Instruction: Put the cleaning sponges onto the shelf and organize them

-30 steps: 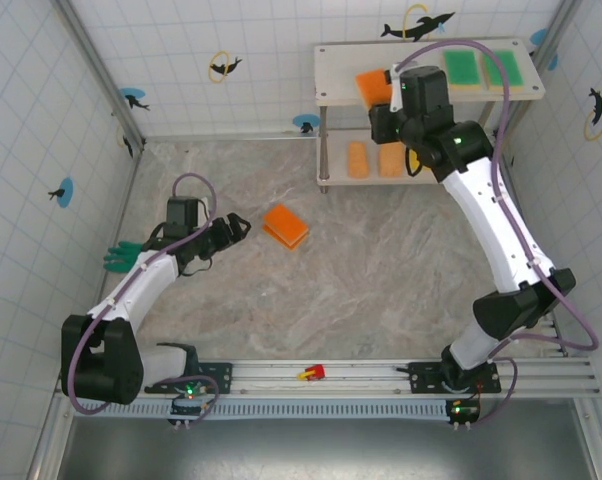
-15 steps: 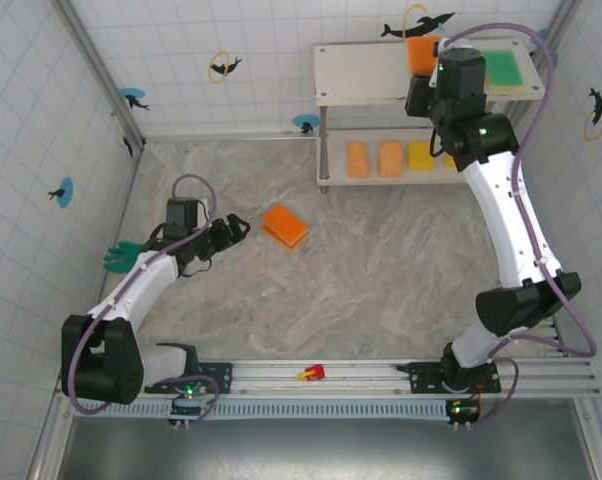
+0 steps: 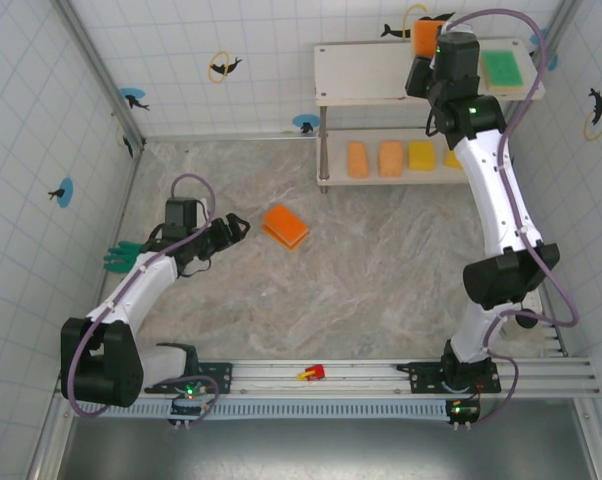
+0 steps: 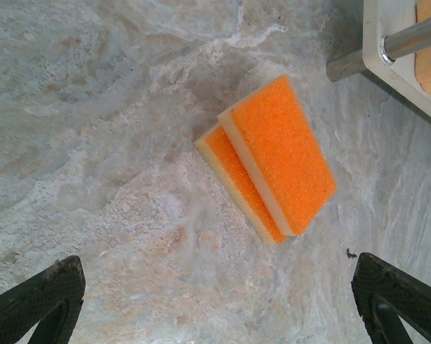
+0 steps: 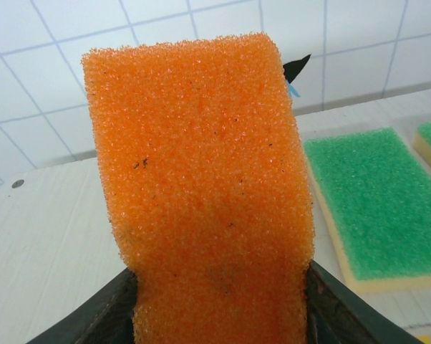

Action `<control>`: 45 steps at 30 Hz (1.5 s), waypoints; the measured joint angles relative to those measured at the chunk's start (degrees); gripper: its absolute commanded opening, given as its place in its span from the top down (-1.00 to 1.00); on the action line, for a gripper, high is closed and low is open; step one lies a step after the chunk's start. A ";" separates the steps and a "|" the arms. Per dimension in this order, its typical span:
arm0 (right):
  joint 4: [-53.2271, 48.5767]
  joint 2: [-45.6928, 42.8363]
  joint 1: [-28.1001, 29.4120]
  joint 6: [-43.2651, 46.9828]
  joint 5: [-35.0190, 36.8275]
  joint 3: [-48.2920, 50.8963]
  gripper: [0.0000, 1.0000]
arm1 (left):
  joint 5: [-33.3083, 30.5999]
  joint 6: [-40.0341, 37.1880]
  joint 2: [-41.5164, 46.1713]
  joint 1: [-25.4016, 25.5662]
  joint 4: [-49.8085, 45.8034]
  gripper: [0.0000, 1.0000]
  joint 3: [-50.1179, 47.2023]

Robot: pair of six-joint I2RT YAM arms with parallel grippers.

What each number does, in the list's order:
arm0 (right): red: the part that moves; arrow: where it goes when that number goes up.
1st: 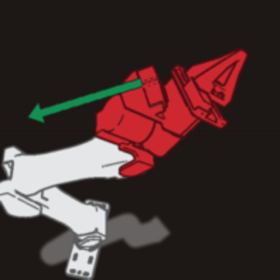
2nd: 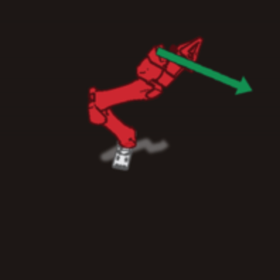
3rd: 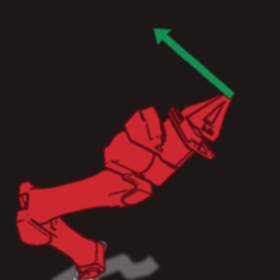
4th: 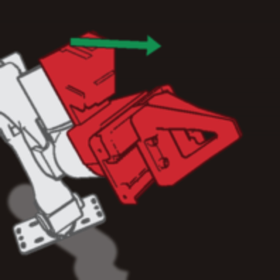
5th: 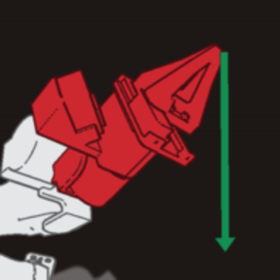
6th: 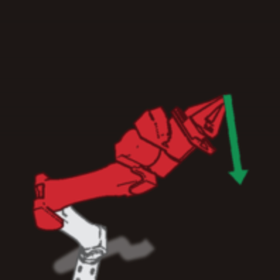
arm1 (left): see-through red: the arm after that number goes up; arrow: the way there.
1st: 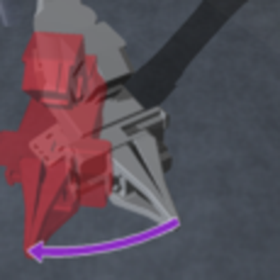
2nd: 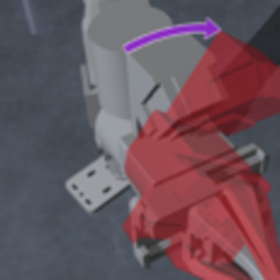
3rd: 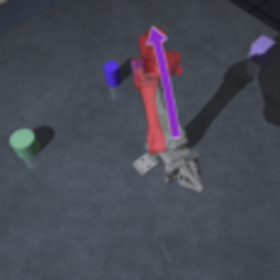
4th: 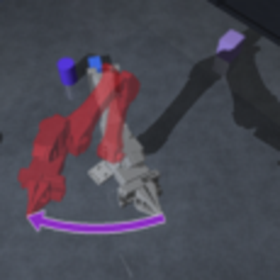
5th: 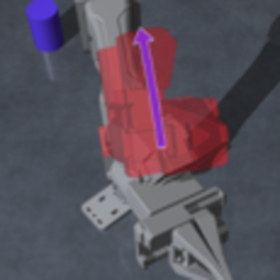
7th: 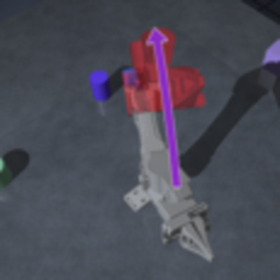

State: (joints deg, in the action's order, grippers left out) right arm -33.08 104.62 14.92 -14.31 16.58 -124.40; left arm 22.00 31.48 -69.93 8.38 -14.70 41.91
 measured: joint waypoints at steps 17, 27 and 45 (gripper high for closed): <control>-1.44 8.28 -1.60 -1.75 -1.42 -6.05 -0.17 | -0.22 -0.07 0.59 -1.01 -0.52 -0.95 0.00; -1.92 8.70 -1.86 -2.67 -2.36 -6.08 -0.24 | -0.22 -0.07 0.59 -1.01 -1.14 -0.95 0.00; -1.92 9.51 -1.84 -3.23 -2.93 -6.27 -0.29 | -0.22 -0.09 0.96 -1.01 -1.49 -0.95 0.00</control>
State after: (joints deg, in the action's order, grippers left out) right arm -35.00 114.13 13.08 -17.54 13.65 -130.67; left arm 21.78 31.40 -68.97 7.38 -16.19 41.91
